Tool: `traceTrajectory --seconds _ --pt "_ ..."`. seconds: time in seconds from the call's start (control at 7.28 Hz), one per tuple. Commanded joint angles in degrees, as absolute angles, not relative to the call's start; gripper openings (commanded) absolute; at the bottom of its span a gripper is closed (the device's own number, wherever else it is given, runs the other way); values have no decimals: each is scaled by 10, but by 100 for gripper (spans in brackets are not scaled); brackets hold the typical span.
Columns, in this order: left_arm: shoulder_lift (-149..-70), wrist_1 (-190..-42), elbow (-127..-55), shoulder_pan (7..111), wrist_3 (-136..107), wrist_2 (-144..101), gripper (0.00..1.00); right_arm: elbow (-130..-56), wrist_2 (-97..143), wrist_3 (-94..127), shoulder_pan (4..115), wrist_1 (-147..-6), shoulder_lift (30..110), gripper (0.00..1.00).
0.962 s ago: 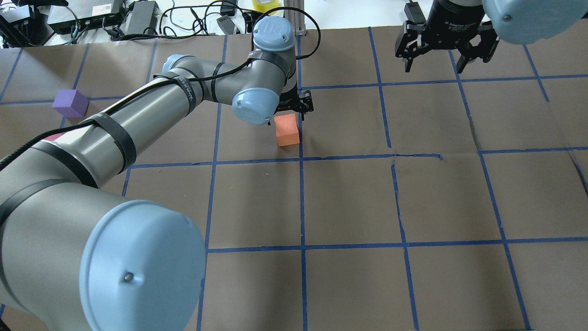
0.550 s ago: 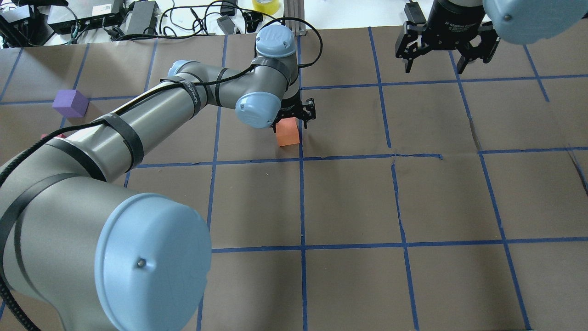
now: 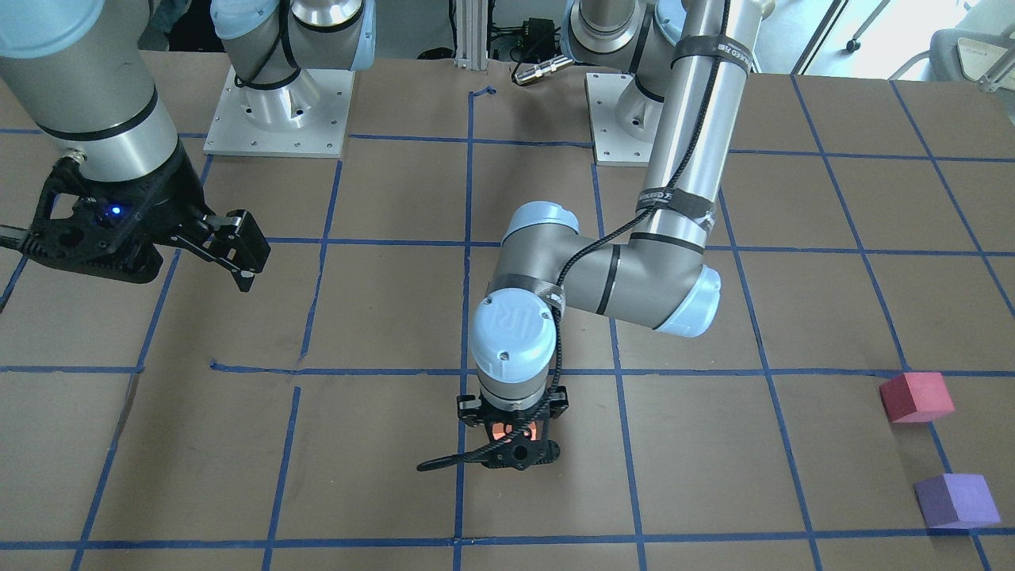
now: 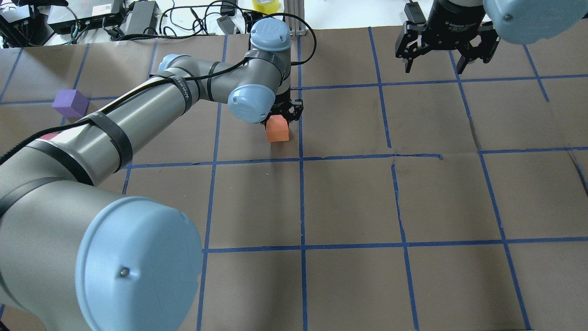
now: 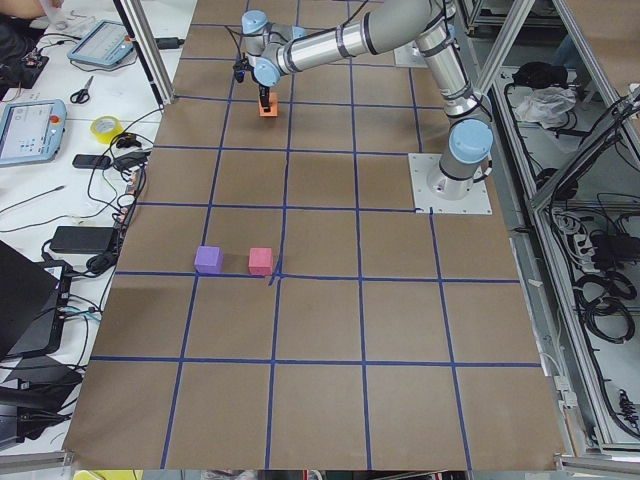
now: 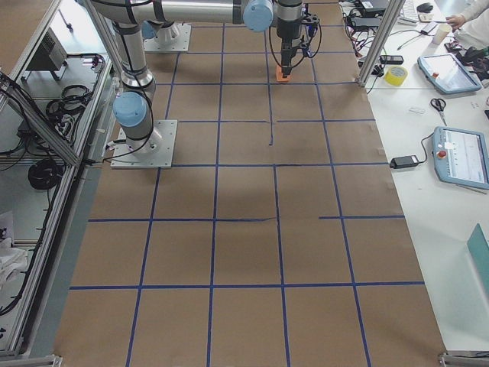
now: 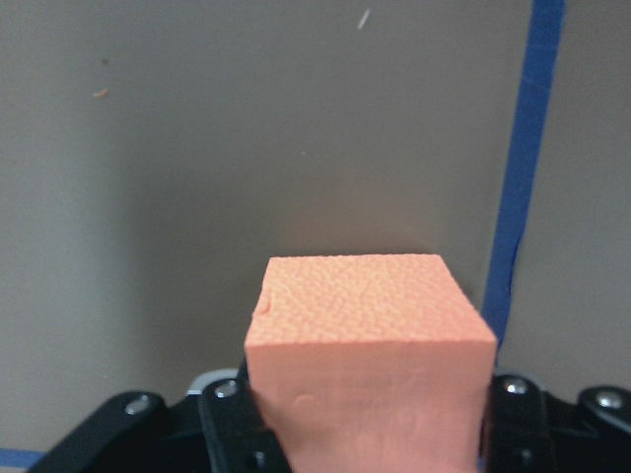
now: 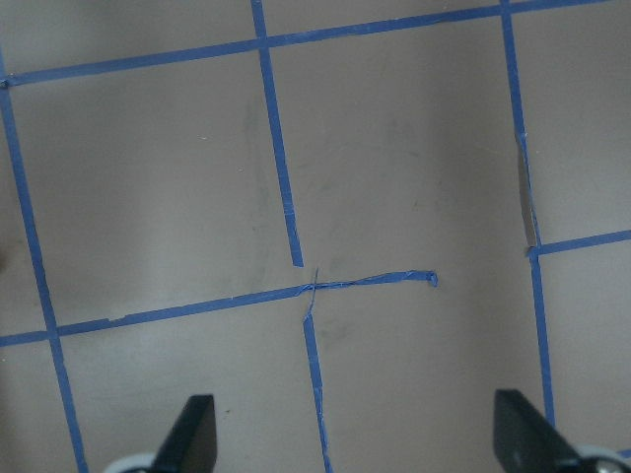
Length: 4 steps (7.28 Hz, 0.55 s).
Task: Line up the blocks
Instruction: 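Lower the left gripper and grasp the orange cube, then carry the orange cube with the left gripper toward the purple and pink cubes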
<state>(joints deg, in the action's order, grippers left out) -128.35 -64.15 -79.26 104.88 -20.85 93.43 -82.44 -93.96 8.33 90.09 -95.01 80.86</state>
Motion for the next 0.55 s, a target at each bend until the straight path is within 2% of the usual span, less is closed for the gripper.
traceTrajectory --seconds 0.0,0.41 --pt "-1250 -707 -778 935 -181 933 0 -824 -940 84 901 -950 809 100" --pt "-1213 -748 -755 813 48 1019 0 -824 -940 82 901 -949 809 100"
